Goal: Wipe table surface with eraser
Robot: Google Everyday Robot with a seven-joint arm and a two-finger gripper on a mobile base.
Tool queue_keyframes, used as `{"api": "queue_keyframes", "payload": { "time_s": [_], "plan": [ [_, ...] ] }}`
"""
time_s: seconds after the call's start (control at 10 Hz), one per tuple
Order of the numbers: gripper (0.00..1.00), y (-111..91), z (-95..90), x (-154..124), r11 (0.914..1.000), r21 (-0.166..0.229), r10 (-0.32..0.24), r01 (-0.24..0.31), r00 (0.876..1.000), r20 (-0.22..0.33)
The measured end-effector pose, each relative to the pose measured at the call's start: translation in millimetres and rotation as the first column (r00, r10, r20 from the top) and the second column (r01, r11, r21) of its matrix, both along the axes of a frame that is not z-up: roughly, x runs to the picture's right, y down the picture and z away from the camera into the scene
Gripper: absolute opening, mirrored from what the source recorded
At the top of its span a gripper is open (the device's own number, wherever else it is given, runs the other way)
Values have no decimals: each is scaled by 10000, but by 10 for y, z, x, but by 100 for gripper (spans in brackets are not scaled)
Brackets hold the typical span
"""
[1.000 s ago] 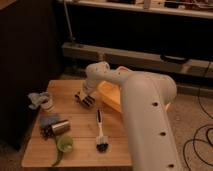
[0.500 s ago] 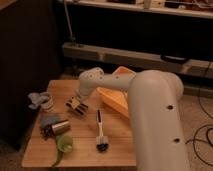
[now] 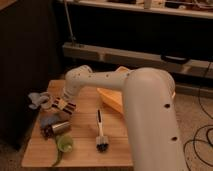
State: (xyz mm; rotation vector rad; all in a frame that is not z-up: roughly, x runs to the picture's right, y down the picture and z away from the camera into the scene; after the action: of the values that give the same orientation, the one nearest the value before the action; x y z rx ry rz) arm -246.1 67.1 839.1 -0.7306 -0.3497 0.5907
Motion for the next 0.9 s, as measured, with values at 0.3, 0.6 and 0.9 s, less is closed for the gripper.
{"api": "queue_keyframes", "payload": {
  "time_s": [0.3,0.6,0.9],
  "plan": [
    [0,-309,215,-175,9998,98,180,-178,9997,-178],
    [0,-570,597,113,9979,-5,650,-654,9926,-1024],
    [0,-631,912,502,9910,-225,1250,-1318,9728,-1949]
  ]
}}
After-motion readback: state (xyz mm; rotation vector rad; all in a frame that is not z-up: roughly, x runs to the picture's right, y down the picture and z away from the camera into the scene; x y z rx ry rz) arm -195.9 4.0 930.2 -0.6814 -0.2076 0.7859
